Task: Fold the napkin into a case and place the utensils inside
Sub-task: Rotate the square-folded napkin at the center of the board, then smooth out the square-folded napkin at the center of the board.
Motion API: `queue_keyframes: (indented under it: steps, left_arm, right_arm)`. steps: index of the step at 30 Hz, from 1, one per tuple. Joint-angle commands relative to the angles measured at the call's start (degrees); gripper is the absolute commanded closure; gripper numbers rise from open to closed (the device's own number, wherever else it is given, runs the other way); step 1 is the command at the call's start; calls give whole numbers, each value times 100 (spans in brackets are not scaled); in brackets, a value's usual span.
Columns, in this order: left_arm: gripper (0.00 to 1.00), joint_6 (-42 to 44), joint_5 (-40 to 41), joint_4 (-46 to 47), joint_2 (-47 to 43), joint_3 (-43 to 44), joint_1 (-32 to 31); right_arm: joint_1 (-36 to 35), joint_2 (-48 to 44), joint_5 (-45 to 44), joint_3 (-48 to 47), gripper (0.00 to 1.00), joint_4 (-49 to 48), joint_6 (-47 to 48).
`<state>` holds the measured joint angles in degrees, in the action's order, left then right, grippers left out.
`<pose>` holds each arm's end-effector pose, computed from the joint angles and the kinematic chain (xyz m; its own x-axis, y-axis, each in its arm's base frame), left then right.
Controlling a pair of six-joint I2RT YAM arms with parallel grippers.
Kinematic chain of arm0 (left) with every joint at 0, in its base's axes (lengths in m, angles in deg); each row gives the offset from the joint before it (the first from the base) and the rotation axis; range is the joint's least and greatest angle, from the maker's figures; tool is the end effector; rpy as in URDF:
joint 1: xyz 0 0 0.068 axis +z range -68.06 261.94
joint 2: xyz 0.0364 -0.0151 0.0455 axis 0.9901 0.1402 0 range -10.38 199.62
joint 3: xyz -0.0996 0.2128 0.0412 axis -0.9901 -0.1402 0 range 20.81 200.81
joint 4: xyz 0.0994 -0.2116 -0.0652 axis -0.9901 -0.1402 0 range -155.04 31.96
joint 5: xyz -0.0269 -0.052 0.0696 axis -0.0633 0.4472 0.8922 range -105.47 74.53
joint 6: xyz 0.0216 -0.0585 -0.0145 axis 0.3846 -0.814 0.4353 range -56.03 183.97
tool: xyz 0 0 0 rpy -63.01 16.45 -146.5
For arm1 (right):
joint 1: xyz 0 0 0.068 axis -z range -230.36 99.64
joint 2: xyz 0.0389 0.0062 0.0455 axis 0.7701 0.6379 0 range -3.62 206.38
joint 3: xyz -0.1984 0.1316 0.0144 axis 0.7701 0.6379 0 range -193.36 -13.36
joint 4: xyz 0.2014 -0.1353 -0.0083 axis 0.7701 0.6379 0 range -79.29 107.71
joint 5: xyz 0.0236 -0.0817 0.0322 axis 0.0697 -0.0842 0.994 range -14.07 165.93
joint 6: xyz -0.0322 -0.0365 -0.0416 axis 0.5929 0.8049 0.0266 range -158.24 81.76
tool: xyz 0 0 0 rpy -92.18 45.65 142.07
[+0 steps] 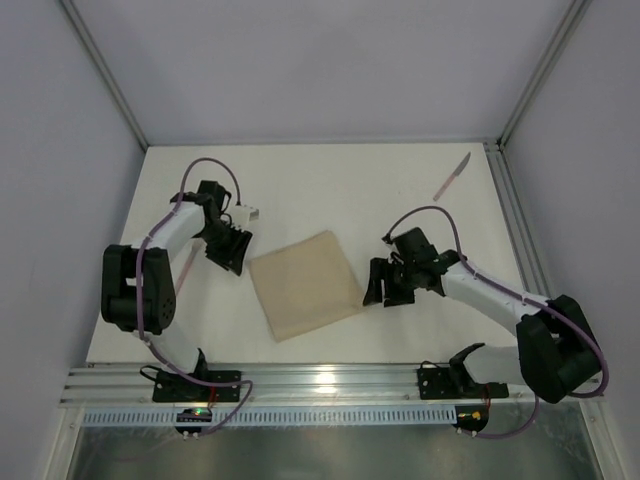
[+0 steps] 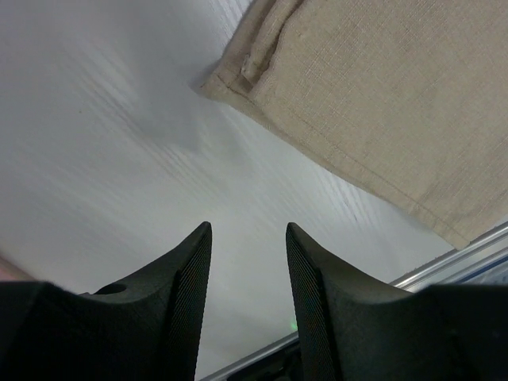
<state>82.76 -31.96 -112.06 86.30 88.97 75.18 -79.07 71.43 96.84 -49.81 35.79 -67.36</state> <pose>0.2851 -0.0481 0.1651 -0.8841 0.4157 -0.2136 0.4585 0.8598 -0.2246 0.1912 0.1248 0.1329 -0.9727 -0.0143 -0.2317 -0.1306 0.8589 0.4953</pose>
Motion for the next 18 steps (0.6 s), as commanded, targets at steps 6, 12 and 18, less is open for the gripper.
queue_keyframes:
  steps: [6, 12, 18]
  left_arm:
    - [55, -243, -117, 216, 245, -84, -369]
    - [58, -525, -109, 866, 202, 83, -404]
    - [59, -481, -144, 919, 614, 171, -589]
  right_arm:
    - [164, 957, -782, -2461, 51, 191, 1479]
    - [164, 2468, -386, -3710, 67, -582, 1972]
    - [155, 3585, 106, -4511, 67, -812, 2086]
